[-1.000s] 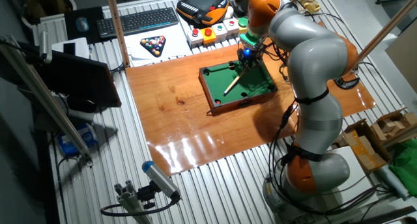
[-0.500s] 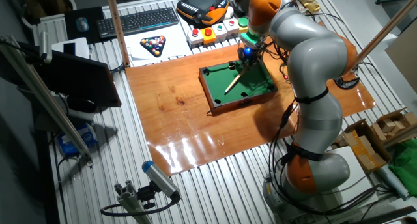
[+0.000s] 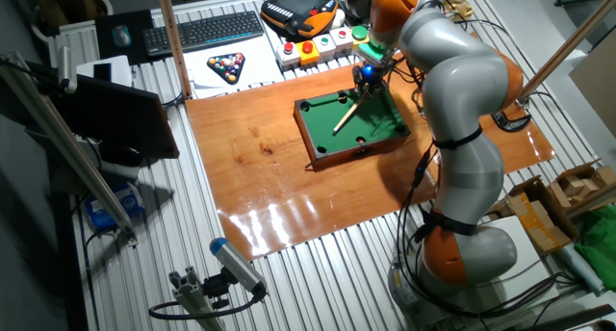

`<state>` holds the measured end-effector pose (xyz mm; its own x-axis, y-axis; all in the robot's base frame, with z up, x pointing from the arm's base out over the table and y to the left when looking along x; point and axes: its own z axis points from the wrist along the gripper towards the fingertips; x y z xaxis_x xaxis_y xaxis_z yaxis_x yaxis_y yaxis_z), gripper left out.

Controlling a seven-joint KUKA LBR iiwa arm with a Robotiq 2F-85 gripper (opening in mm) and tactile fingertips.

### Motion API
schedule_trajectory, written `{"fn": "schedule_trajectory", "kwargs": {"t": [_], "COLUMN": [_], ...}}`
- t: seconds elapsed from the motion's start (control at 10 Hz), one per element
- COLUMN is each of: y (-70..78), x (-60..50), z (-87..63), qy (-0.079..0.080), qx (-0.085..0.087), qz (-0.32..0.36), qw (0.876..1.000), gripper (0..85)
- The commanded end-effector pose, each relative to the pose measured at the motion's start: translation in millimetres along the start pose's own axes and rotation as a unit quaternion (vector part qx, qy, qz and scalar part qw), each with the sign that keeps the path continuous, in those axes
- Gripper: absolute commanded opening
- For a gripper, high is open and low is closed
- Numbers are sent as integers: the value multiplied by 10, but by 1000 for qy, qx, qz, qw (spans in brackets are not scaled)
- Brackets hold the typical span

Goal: Hit the pool ball

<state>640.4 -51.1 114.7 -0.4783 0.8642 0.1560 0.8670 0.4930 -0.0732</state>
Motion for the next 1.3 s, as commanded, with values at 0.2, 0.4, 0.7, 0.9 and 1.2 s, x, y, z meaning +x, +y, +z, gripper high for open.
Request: {"fn": "schedule_trajectory", "kwargs": {"t": [0.2, 0.4, 0.7, 0.9, 1.2], "y": [-9, -27, -98, -134, -178], "x": [-11, -25, -108, -101, -147], "z": [-39, -80, -146, -154, -127], "qy": [22, 24, 15, 4, -6], "qx": [0, 2, 7, 10, 11], "qz": [14, 38, 69, 75, 69], "qw": [1000, 999, 997, 997, 998], "gripper": [7, 7, 7, 7, 7]}}
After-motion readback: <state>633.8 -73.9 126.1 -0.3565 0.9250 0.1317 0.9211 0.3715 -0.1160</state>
